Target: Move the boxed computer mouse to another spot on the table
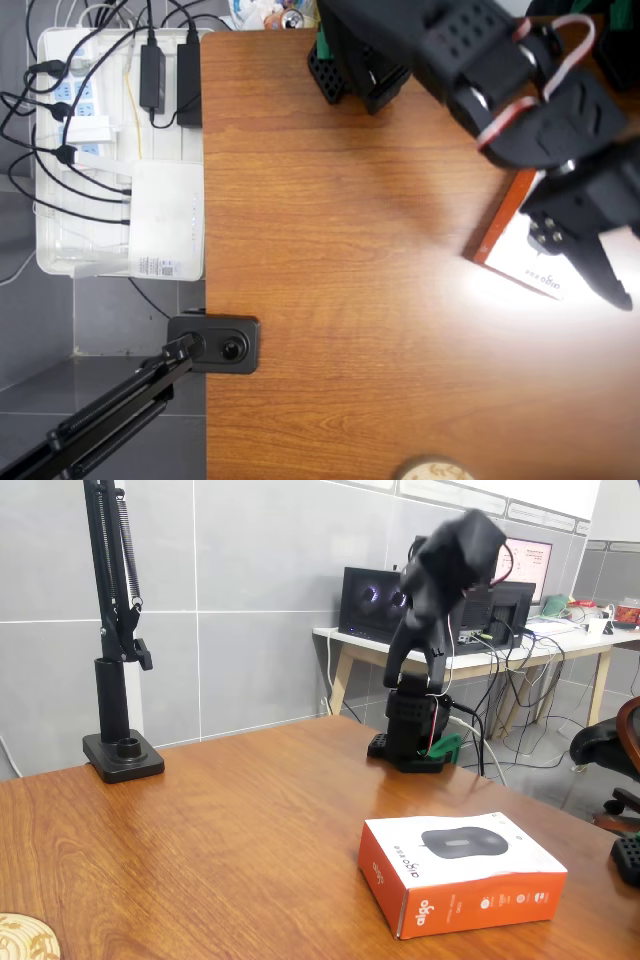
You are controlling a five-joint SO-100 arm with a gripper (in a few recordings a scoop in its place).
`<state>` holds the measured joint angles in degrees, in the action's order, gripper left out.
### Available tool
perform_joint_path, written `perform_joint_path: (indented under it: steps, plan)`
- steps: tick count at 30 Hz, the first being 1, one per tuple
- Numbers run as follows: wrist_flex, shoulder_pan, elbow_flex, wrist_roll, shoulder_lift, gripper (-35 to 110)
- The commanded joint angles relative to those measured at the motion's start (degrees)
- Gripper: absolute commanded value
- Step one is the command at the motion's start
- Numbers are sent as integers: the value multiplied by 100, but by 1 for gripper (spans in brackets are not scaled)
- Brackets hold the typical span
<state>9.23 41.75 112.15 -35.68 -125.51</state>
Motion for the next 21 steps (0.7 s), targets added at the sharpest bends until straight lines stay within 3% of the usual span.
perform_joint_path:
  steps: [1, 4, 11, 21]
  plan:
    - [-281, 158, 79, 18, 79, 34]
    - [1090, 369, -571, 264, 220, 51]
    - [2153, 571, -1494, 1002, 1468, 104]
    - [2522, 940, -1424, 1582, 2575, 104]
